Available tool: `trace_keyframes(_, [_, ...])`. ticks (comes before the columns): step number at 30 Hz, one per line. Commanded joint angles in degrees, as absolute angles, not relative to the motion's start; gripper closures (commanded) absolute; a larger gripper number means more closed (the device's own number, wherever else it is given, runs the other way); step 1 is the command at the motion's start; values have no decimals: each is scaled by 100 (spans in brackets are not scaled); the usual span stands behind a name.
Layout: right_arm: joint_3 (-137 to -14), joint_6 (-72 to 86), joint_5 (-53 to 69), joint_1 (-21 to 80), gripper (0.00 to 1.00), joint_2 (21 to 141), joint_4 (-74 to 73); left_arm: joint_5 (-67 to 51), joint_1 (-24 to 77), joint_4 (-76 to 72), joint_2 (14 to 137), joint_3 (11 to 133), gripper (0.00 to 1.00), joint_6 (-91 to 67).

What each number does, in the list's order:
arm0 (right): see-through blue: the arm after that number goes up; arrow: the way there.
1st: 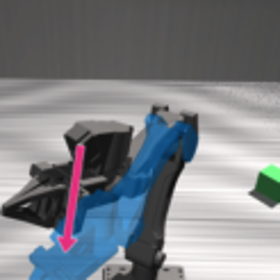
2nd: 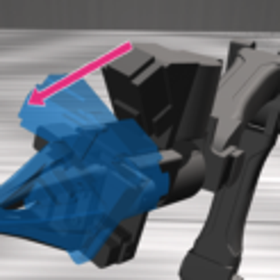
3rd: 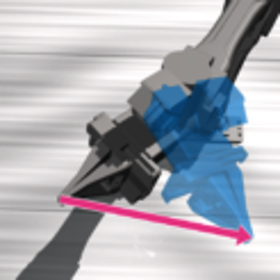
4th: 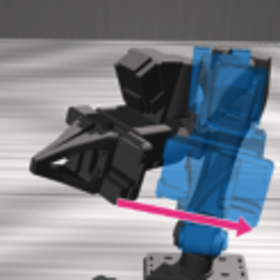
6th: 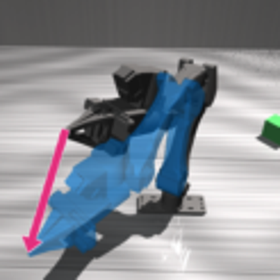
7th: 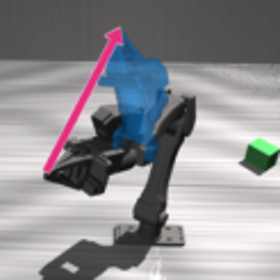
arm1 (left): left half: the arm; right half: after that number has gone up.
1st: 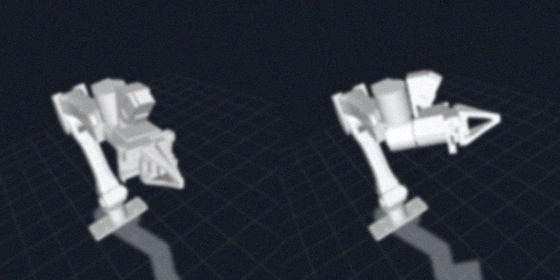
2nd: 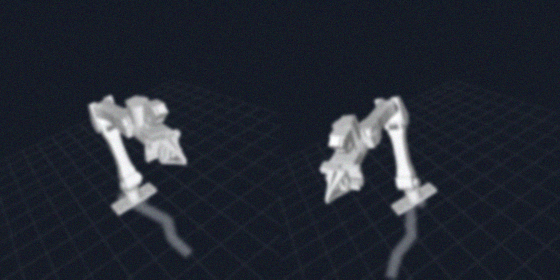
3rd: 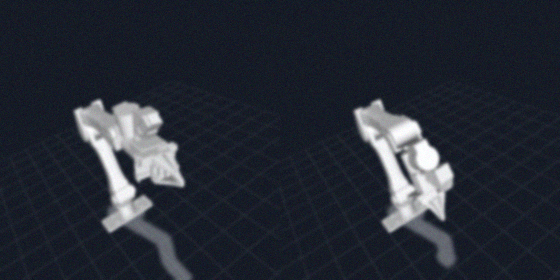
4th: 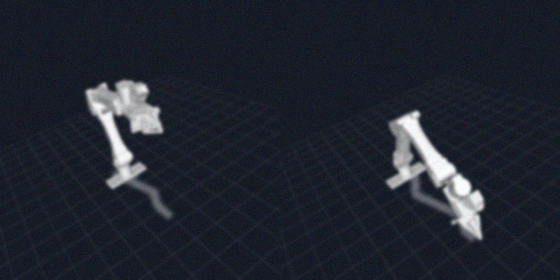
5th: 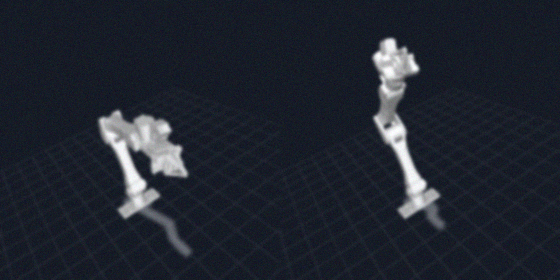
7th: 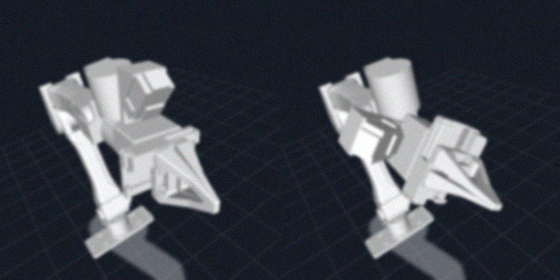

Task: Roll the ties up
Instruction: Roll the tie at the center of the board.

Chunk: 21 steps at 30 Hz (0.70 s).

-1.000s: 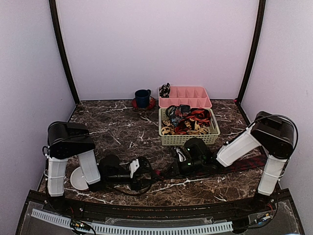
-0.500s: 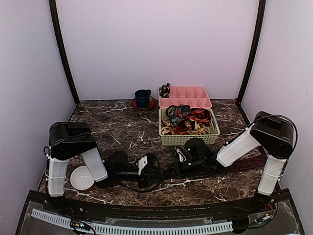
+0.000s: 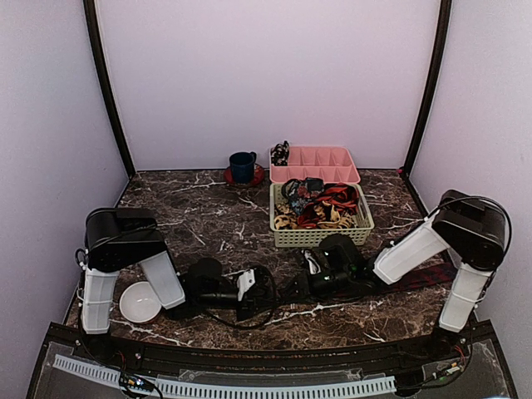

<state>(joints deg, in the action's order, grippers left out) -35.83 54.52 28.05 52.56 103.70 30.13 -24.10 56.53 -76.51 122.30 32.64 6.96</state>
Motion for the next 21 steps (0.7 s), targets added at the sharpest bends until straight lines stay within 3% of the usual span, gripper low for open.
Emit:
trace_keyframes(1, [-3427,5379,2751,5064,74,9854,2570,-2013,5676,-5853,12296,3092,67,961])
trace_keyframes(4, [-3572,5273,2669,5003,60,9655,2243,-1971,5678,-5532,12224,3115,67,1057])
trace_keyframes(7, [-3800,5329,2823,5040,57,9737,2190,-1976,5678,-5332,12196,3170,67,1102])
trace_keyframes(21, [-4764,4830,2796,5362,68,10388,934,-2047,5678,-5065,12060,3284,66,1128])
